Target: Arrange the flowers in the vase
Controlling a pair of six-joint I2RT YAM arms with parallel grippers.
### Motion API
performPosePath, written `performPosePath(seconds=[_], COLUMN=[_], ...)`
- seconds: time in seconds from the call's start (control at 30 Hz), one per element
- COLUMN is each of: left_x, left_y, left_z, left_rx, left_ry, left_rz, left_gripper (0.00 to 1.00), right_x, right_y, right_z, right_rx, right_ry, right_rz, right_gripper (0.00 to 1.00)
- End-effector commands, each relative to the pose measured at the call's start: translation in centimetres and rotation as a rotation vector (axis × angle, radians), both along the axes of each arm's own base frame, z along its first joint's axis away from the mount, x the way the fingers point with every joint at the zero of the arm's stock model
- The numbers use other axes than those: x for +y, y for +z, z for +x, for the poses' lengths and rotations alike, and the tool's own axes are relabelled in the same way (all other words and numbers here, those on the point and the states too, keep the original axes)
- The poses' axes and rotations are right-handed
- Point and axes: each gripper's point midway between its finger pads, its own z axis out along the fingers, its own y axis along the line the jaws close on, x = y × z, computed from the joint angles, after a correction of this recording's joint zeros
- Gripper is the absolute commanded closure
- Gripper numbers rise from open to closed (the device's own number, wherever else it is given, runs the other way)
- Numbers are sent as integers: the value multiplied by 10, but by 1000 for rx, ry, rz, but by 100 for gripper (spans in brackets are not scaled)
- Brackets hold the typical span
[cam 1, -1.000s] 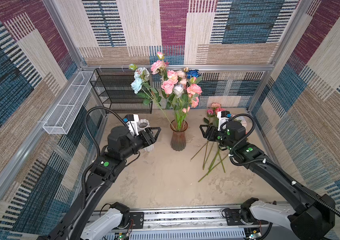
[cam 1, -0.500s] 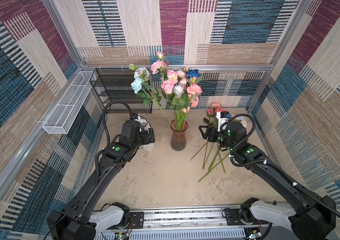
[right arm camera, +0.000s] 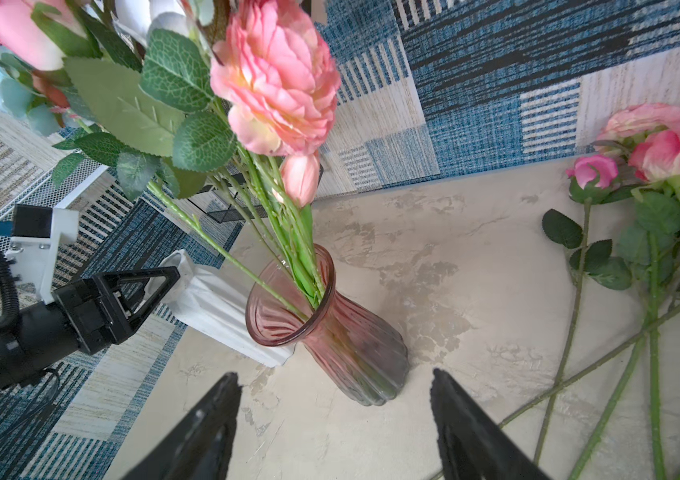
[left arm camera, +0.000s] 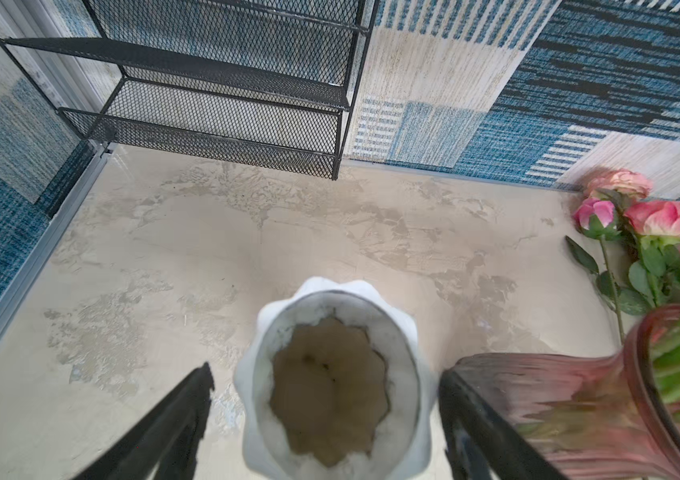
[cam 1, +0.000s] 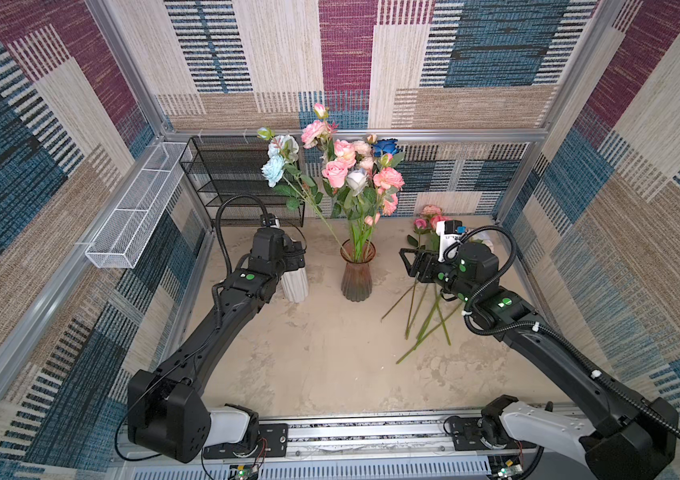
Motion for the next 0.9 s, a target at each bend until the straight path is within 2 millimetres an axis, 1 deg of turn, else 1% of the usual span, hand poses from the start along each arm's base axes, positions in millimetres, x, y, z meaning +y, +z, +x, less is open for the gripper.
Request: performPosePath(seconds=[0.0,0.07,0.13,0.23,0.3,0.37,0.47,0.53,0.6,0.7,0.87], left_x=[-7,-10,-11,-12,-13,-13,-12,-14,-15,-24,-48], left_y=[1,-2,-4,-5,-5,-7,-1,5,13,23,32], left_z=[7,8,8,7,5,0,-11,-22,-32,-52,-82], left_rx=[-27,-17,-5,-10,-4,4,-12,-19,-29,-44,-31], left_ry=[-25,-42,-40,-50,-57,-59,-66,-79,-90,-129,-215], left_rz=[-32,-41,-37,-41,-47,-57,-85,-109,-137,-179,-212], left_gripper=[24,33,35,50,56,58,62,66,67,68,70], right_x=[-3,-3,-2,-3,-3,-3,-4,-3,-3,-3,-3], right_y=[9,10,9,7,7,6,4,3,1,-1,-4], right_z=[2,2,2,3,3,3,4,4,3,3,3], right_rx=[-30,-30,-27,-21,-21,-18,-13,-10,-7,-3,5], right_ry=[-19,-16,-16,-19,-21,-24,-25,-24,-24,-22,-22], right_rz=[-3,-3,-5,-5,-5,-8,-11,-13,-14,-11,-12], right_gripper=[25,25,25,25,25,25,25,25,25,24,24])
